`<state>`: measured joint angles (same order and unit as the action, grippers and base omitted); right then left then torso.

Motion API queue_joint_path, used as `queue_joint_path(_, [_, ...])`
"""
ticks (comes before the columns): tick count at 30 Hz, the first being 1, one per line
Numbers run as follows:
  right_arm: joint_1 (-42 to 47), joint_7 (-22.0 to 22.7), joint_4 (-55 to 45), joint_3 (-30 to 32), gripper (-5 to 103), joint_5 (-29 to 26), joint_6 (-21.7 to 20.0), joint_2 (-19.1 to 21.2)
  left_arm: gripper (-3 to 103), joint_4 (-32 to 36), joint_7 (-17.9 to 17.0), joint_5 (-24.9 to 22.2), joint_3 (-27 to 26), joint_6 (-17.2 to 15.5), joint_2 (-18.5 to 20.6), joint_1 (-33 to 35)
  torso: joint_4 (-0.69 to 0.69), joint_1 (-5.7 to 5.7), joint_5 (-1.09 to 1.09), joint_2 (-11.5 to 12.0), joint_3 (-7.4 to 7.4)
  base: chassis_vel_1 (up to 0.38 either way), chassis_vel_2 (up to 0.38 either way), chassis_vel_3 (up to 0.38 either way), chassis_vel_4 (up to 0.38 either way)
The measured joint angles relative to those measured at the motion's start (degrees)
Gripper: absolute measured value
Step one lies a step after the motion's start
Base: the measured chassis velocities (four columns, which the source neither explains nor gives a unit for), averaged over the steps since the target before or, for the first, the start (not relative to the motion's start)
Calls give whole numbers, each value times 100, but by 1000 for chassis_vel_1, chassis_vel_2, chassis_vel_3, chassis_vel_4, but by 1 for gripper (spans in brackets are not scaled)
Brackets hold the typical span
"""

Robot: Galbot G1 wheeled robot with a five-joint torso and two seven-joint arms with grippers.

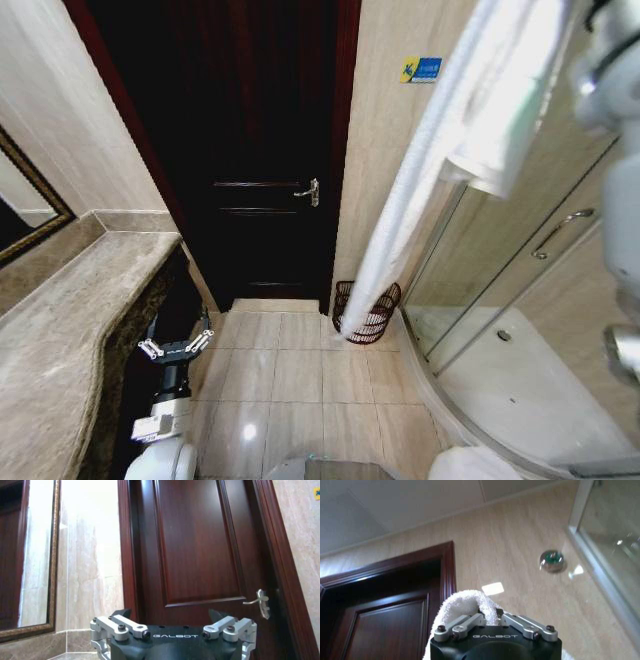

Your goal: Discard the used towel into the hamper.

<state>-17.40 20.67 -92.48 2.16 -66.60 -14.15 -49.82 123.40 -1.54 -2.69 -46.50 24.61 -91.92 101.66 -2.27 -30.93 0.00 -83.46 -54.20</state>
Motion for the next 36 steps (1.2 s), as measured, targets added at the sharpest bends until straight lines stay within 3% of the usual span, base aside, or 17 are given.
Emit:
queue_joint_path(5, [-534,-161,815,-419,2,94,101,-242,100,33,0,73,-9,11,-28,-2,-1,0,0,0,0,0,0,0,0])
queue_joint_path(14, [-1042,-738,1845,-707,2,332,260,-195,100,148,-23,187,1,18,-27,23,4,1,1,-1,1,0,0,0,0])
queue_joint_path(18, [-1146,-805,2189,-795,2,465,305,-371,100,191,-46,191,-25,18,-26,66,2,1,3,-1,1,0,0,0,0])
queue_joint_path(24, [-1306,-1024,2980,-900,2,1014,536,-892,100,198,-77,133,-75,23,-25,71,-1,1,-2,-1,1,0,0,0,0])
queue_joint_path(26, [-1313,-1130,3562,-832,2,1556,737,-1280,100,167,-83,41,-96,23,-24,36,-2,0,-4,-1,1,0,0,0,0])
queue_joint_path(36, [-815,-1286,3927,-578,2,2474,1012,-1349,100,97,-96,-64,-98,34,48,18,2,0,1,0,1,0,0,0,0])
